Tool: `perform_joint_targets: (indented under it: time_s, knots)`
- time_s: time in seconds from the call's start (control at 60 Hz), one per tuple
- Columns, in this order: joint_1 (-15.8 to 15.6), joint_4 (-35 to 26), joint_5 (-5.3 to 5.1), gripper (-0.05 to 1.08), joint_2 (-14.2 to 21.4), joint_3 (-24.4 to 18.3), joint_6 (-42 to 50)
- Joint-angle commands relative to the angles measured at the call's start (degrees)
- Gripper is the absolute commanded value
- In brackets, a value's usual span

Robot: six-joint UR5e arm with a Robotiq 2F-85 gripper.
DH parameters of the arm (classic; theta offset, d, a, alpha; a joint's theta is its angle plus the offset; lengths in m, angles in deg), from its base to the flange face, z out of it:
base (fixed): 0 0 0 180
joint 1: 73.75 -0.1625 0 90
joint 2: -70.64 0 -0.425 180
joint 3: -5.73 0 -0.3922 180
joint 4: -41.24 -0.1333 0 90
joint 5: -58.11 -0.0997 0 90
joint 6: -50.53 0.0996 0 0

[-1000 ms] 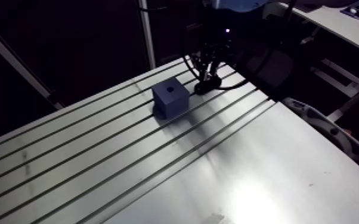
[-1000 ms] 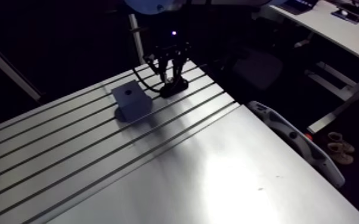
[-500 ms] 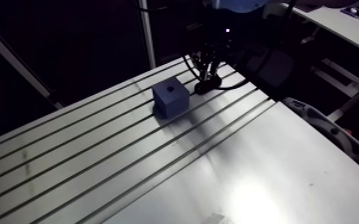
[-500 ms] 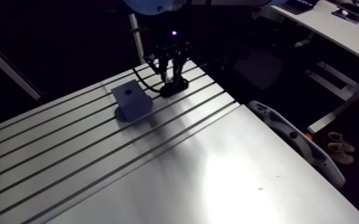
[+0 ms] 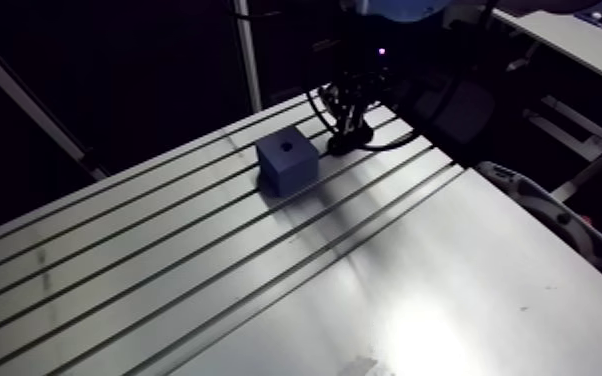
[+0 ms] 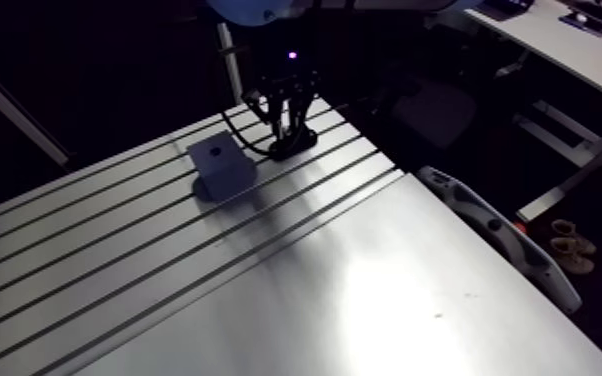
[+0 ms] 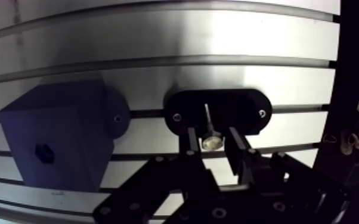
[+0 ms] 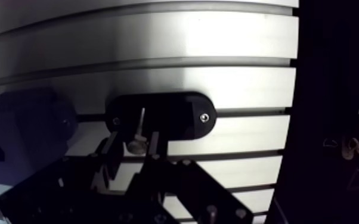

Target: Pick up the M10 bolt and insert it into the hex recess until seated.

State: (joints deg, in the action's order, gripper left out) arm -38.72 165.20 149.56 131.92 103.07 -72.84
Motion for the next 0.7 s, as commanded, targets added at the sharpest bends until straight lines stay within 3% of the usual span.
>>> perform_joint_targets:
  time_s: [0.017,0.567,0.7]
  knots:
    - [0.0,0.0,0.0,0.63,-0.1,0.0,0.0]
    - [0.0,0.0,0.09,0.7,0.0,-0.1,0.0]
    - [0.0,0.0,0.51,0.72,0.0,-0.1,-0.1]
